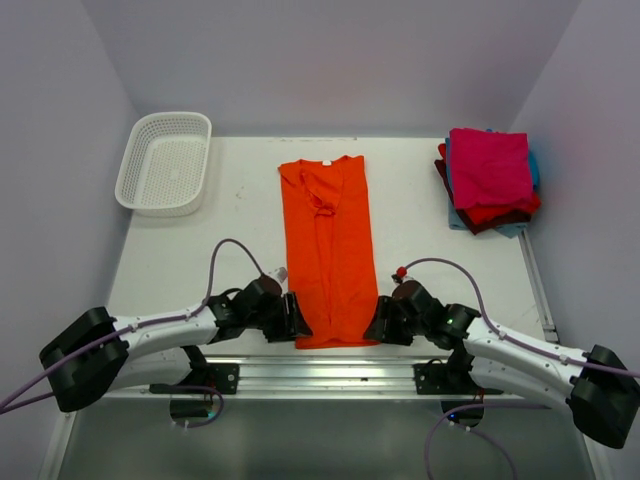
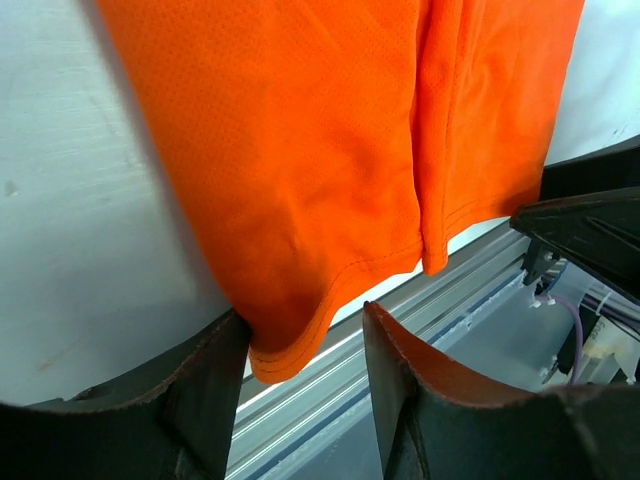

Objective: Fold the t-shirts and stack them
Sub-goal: Fold the tshirt

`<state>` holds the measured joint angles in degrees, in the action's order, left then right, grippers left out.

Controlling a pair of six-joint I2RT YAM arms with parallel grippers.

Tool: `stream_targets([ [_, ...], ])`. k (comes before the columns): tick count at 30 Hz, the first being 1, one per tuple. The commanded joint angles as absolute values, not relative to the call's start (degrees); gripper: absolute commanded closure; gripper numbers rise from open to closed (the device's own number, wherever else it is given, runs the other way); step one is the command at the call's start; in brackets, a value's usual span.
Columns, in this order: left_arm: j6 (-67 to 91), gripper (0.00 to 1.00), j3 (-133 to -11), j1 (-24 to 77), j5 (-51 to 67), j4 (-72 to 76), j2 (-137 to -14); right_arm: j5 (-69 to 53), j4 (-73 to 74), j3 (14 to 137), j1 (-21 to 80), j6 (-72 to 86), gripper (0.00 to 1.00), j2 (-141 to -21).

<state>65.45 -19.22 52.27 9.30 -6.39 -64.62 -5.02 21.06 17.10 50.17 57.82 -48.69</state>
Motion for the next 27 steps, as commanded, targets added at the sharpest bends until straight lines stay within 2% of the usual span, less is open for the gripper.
stream_targets([
  [1, 62.8, 0.46, -16.2, 52.2, 5.5, -11.2, -68.6, -3.3, 23.0, 16.9, 50.1, 57.4, 0.50, -48.1],
  [5, 63.5, 0.55, -14.5, 53.0, 8.8, -9.2, -68.6, -3.6, 22.2, 16.3, 50.0, 57.7, 0.56, -48.6],
  [7, 63.7, 0.64, -13.4, 53.8, 9.7, -8.2, -69.3, -3.7, 21.3, 16.1, 50.0, 57.6, 0.64, -49.4],
  [9, 63.6, 0.79, -13.1, 53.9, 10.2, -7.6, -70.0, -3.9, 20.6, 16.1, 50.1, 57.6, 0.82, -49.9],
  [11, 63.5, 0.90, -12.9, 54.0, 10.4, -7.2, -69.8, -4.4, 20.2, 15.9, 50.1, 57.5, 1.00, -50.3],
  [12, 63.4, 0.99, -12.9, 54.0, 10.4, -7.2, -69.6, -4.7, 20.1, 15.9, 50.0, 57.4, 1.00, -50.2],
  [13, 63.3, 1.00, -13.0, 54.0, 10.4, -7.2, -69.5, -4.7, 20.3, 16.2, 50.1, 57.0, 1.00, -49.9],
  [20, 61.5, 1.00, -14.0, 54.2, 9.8, -5.0, -63.6, -3.6, 23.1, 20.6, 50.1, 52.8, 1.00, -46.9],
  [27, 58.6, 1.00, -20.6, 54.2, 2.0, -8.5, -55.3, -0.2, 25.5, 27.4, 50.1, 48.4, 1.00, -47.3],
])
